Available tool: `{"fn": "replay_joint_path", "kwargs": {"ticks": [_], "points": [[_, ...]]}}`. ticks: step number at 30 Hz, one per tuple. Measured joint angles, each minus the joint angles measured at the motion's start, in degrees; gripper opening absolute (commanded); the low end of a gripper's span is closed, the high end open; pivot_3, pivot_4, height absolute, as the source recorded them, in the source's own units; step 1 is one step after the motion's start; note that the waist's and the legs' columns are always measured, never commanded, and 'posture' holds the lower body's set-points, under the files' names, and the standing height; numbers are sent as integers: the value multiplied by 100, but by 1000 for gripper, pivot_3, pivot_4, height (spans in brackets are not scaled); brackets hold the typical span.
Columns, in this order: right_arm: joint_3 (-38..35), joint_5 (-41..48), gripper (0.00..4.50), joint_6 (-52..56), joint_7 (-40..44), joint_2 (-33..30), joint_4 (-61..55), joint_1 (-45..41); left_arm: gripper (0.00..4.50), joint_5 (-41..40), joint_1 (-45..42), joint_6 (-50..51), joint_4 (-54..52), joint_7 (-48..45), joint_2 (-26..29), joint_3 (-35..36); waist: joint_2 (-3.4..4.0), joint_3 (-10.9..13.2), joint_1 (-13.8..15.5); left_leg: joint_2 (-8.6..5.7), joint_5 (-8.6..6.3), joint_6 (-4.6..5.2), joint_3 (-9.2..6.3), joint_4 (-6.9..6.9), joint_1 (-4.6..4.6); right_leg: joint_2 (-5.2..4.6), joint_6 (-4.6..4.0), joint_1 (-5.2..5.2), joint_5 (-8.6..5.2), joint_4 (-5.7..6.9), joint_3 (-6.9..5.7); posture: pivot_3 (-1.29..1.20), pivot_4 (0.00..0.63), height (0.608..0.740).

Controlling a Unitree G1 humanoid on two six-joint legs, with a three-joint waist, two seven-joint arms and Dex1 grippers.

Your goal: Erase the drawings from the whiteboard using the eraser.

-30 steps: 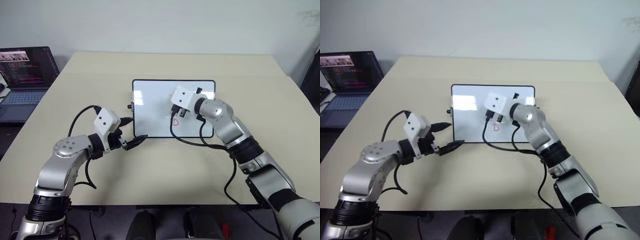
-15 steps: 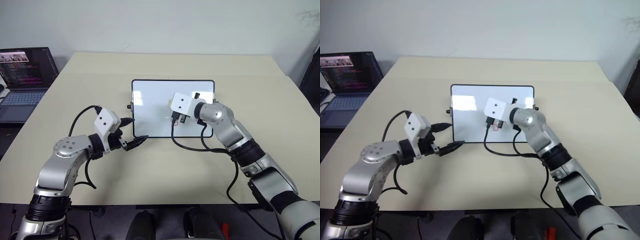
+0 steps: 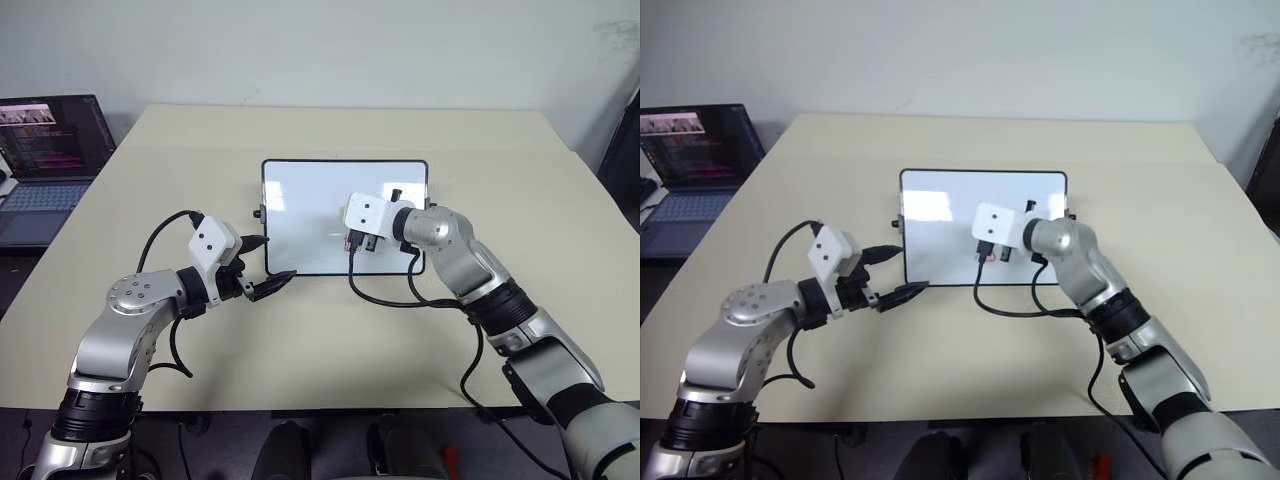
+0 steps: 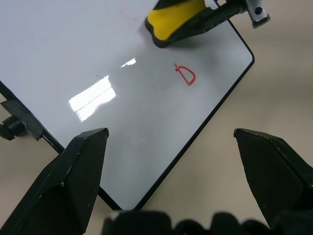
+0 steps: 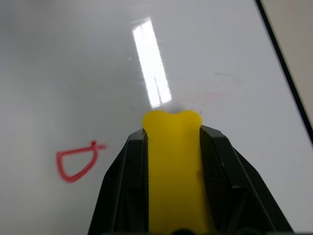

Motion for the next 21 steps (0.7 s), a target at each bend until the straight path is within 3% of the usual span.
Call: {"fn": "replay_joint_path", "kwargs": {"ticks": [6, 13, 21], "points": [[-72, -19, 1120, -129, -271, 27, 202, -156, 4500, 0, 0, 2, 0, 8, 0, -3, 0, 0, 8, -2, 0, -1, 0, -1, -5, -2, 0, -1, 0, -3, 0, 0, 150, 740], [118, -16, 1120, -14, 481, -138, -160, 98, 4500, -1, 8, 8, -5, 14, -1, -4, 0, 0, 3, -1, 0, -1, -2, -2, -3, -2, 0, 0, 0, -3, -2, 0, 150, 740], [-53, -24, 1120, -153, -47, -92, 178, -140, 4500, -1, 14, 8, -10, 14, -1, -6, 0, 0, 7, -1, 3, 1, -2, 0, -2, -1, -1, 0, 1, -2, -1, 0, 150, 740]]}}
